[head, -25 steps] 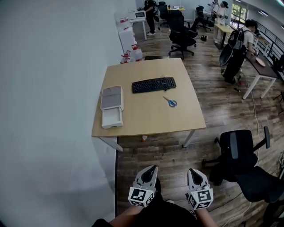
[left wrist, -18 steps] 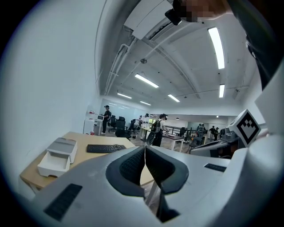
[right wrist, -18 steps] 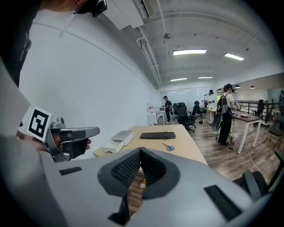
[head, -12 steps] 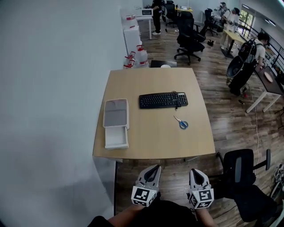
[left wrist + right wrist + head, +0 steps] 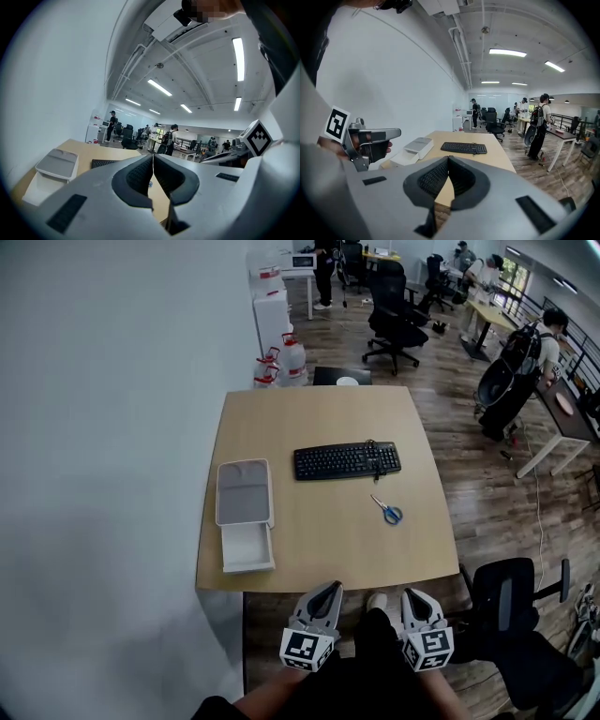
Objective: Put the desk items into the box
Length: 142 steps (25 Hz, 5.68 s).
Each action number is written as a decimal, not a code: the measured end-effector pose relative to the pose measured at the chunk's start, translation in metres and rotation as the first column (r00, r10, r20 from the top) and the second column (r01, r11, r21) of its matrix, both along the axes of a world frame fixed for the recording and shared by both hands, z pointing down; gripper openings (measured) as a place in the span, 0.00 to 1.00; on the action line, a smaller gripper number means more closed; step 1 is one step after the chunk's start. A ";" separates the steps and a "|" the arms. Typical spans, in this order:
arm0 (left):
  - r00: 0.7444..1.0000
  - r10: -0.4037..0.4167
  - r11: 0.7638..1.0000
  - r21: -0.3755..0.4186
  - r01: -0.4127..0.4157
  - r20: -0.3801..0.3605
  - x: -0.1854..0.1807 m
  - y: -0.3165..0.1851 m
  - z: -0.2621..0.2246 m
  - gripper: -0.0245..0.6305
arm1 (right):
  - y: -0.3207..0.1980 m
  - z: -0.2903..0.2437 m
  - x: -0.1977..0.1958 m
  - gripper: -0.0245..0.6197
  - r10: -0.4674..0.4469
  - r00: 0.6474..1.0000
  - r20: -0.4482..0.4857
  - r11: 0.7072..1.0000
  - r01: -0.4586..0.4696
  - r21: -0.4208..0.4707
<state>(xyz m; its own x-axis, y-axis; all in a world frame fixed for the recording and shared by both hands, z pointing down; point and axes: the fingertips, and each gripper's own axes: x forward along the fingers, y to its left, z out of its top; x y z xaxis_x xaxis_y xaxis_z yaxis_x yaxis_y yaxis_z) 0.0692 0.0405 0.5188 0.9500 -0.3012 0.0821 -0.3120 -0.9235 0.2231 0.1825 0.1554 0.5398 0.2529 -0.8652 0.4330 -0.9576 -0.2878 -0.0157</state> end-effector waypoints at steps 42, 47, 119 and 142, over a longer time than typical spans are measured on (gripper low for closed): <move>0.947 -0.223 0.971 -0.032 0.236 0.231 0.205 -0.130 0.077 0.07 | -0.180 0.262 0.245 0.29 -0.332 0.916 0.227 0.822 0.399 -0.408; 0.933 -0.268 0.957 -0.048 0.288 0.242 0.199 -0.140 0.083 0.07 | -0.186 0.294 0.243 0.30 -0.354 0.900 0.256 0.770 0.436 -0.467; 0.637 -0.765 0.635 -0.050 0.771 0.094 -0.243 -0.167 0.040 0.07 | -0.325 0.221 -0.145 0.25 -0.758 0.643 0.109 0.544 0.715 -0.438; 0.588 -0.800 0.585 -0.059 0.809 0.119 -0.300 -0.156 0.055 0.07 | -0.361 0.271 -0.231 0.25 -0.806 0.581 0.112 0.459 0.733 -0.501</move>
